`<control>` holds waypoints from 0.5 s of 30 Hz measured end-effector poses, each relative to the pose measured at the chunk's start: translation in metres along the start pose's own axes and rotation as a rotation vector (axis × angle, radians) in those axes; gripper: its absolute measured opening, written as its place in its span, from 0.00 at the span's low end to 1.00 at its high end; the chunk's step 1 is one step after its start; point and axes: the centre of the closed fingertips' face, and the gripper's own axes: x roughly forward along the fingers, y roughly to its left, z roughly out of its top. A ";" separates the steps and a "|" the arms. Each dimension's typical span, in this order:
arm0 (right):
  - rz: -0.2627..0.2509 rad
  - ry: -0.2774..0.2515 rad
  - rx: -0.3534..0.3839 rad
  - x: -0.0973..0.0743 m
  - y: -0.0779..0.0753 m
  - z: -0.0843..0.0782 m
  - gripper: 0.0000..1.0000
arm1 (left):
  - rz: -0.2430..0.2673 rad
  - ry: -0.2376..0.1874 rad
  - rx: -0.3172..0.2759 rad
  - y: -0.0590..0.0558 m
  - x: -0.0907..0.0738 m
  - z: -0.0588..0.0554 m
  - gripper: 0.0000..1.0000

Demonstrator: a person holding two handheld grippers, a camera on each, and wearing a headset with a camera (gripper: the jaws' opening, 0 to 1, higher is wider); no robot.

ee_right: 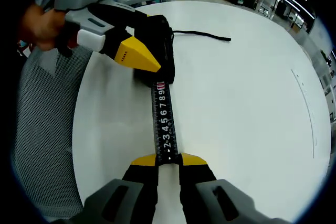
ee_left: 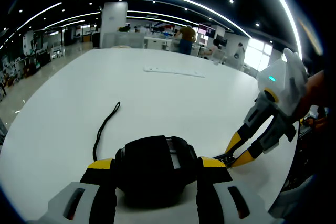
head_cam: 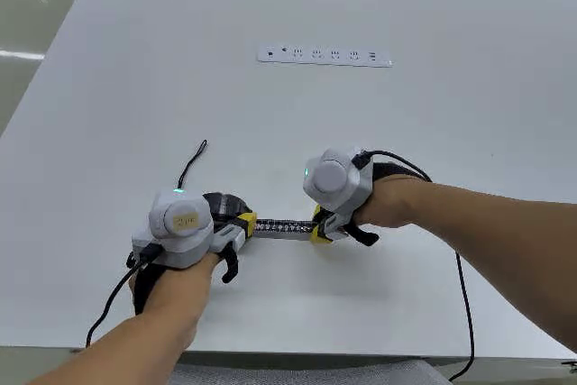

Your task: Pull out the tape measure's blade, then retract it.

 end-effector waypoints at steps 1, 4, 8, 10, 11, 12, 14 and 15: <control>0.000 0.000 0.000 0.000 0.000 0.000 0.14 | 0.000 0.000 0.000 0.000 0.000 0.000 0.58; -0.001 -0.002 -0.003 0.001 0.000 0.002 0.14 | 0.001 -0.001 -0.001 0.000 0.000 0.000 0.58; 0.000 -0.003 -0.005 0.002 0.001 0.004 0.14 | 0.000 -0.001 -0.001 0.001 0.000 0.000 0.58; 0.000 -0.004 -0.003 0.002 0.001 0.005 0.14 | 0.000 -0.001 -0.002 0.001 0.000 0.000 0.58; -0.001 -0.006 -0.005 0.002 0.000 0.005 0.14 | 0.000 -0.001 -0.002 0.001 0.000 0.000 0.58; -0.002 -0.007 -0.005 0.003 0.000 0.006 0.14 | 0.000 -0.001 -0.002 0.001 0.000 0.000 0.58; -0.003 -0.010 -0.008 0.003 0.000 0.007 0.14 | 0.000 -0.001 -0.003 0.001 0.000 0.000 0.58; -0.004 -0.011 -0.010 0.004 0.000 0.008 0.14 | 0.000 -0.002 -0.003 0.001 0.000 0.000 0.58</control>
